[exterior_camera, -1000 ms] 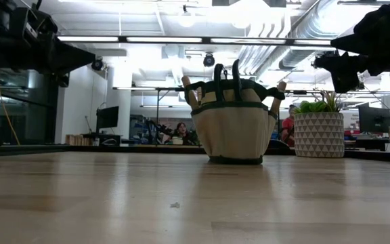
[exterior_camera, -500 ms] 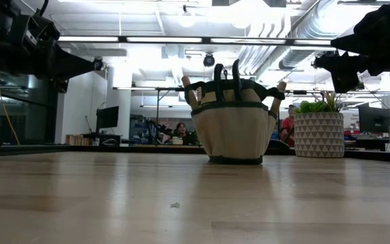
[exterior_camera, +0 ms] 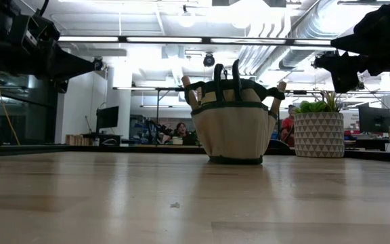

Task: Pick & Place Garden tools in Gardening bag
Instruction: Return to Home Position

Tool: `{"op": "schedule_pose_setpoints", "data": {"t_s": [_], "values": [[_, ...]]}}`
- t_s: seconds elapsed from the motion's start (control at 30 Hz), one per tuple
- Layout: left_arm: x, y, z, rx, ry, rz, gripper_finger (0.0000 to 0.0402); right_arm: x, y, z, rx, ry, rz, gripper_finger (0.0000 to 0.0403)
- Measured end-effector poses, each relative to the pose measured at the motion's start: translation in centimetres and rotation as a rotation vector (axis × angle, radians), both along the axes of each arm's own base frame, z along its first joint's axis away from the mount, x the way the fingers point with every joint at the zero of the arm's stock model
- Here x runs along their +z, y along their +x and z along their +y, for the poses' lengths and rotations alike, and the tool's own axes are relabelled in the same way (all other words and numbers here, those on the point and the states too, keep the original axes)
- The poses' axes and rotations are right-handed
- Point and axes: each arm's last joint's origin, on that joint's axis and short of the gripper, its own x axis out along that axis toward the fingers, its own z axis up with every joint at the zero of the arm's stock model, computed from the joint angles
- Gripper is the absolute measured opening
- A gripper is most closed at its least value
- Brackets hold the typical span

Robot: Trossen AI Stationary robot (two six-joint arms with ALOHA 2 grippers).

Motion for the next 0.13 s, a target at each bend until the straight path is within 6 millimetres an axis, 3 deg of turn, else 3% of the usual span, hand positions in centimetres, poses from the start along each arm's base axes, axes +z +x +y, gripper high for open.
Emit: {"op": "schedule_pose_setpoints", "data": {"t_s": [0.13], "values": [[0.00,0.00,0.00,0.000,0.000,0.000,0.0000,0.00,0.00,0.00,0.000,0.000,0.000,0.0212]]}}
